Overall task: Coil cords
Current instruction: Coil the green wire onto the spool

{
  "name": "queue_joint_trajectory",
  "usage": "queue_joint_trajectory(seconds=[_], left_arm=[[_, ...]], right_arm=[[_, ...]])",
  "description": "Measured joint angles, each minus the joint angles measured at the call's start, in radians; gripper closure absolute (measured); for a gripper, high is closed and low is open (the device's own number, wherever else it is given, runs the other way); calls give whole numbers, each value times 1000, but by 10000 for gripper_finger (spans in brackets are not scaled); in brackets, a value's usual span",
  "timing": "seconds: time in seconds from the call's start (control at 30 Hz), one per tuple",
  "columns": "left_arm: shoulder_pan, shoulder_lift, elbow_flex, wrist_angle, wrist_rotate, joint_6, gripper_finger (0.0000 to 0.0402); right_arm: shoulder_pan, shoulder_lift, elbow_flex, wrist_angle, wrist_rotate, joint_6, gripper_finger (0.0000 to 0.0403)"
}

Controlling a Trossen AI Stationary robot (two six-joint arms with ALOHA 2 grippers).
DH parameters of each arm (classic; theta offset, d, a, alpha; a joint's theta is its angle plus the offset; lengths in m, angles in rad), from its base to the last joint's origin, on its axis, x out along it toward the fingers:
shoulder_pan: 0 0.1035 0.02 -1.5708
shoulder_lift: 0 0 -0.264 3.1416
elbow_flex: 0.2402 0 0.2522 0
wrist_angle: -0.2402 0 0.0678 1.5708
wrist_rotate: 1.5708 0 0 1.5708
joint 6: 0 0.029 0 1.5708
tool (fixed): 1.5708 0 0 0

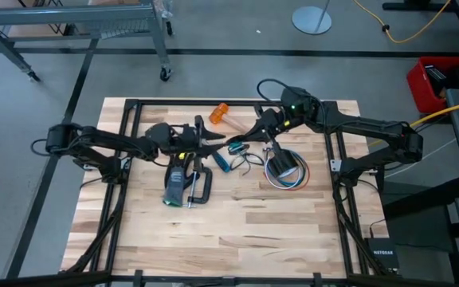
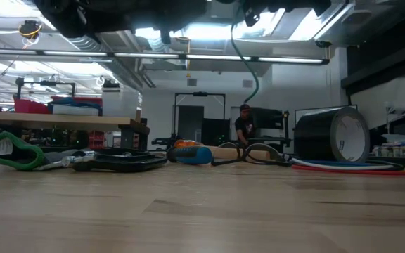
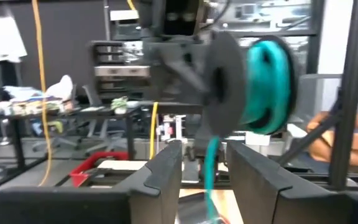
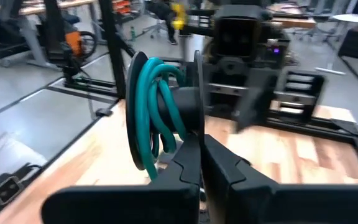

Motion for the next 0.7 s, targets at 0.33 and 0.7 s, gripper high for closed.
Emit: queue_joint_trajectory(seconds=[0.33,0.7], left_arm=[[-29,53,66,-2,5,69,314],[-29,53,66,3,4,141,389]], right_arm=[[0,0,0,0,17,0,398],[0,0,0,0,15,2,398]])
